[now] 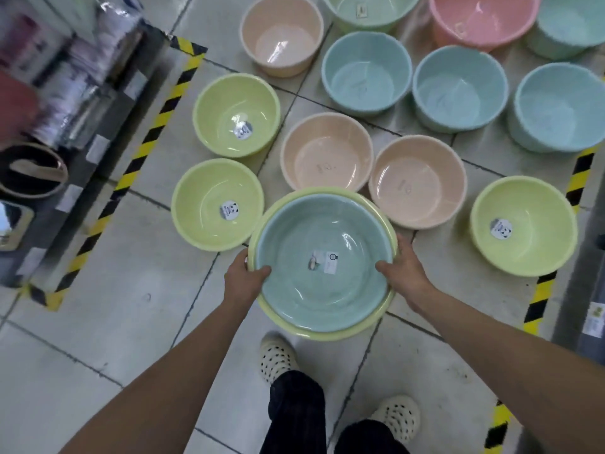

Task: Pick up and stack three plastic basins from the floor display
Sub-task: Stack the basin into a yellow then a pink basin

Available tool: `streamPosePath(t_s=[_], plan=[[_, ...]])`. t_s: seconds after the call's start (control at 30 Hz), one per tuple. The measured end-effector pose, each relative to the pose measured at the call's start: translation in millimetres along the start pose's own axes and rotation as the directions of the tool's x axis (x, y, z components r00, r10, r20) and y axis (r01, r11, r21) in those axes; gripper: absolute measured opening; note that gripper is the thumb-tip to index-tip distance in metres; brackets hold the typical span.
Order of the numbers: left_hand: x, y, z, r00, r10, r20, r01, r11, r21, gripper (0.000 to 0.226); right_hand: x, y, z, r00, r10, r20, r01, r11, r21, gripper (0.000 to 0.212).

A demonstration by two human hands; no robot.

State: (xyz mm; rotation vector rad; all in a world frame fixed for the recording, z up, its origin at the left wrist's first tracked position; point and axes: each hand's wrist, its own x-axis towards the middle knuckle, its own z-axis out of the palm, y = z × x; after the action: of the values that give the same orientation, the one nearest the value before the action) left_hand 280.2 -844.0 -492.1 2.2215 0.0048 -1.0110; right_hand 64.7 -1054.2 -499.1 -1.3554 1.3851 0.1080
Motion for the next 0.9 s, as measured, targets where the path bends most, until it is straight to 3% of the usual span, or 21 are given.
streamPosePath(t_s=[0.23, 0.47, 0.6, 0.73, 0.9], plan=[[43, -36, -16, 0.998, 0.017, -0.063, -0.019, 0.999, -0.037, 0.052, 32, 4, 53, 0.999, 0.016, 0.039, -0.014, 0.999, -0.052, 0.074], [80, -98, 23, 0.992, -0.027, -0.121, 0.030, 0.999, 0.025, 0.046, 86, 47, 89, 0.999, 0.022, 0.044, -0.020, 0.999, -0.049, 0.070], [102, -131, 47, 0.987, -0.067, -0.148, 0.078, 0.995, 0.068, 0.054, 110, 73, 101, 0.998, 0.023, 0.065, -0.019, 0.997, -0.070, 0.073], [112, -153, 66, 0.983, -0.056, -0.174, 0.070, 0.995, 0.074, 0.031, 126, 94, 110, 0.996, 0.012, 0.085, 0.000, 0.990, -0.141, 0.079], [127, -170, 75, 0.985, -0.075, -0.158, 0.083, 0.995, 0.047, 0.037, 145, 111, 118, 0.993, 0.021, 0.116, 0.001, 0.983, -0.182, 0.079]])
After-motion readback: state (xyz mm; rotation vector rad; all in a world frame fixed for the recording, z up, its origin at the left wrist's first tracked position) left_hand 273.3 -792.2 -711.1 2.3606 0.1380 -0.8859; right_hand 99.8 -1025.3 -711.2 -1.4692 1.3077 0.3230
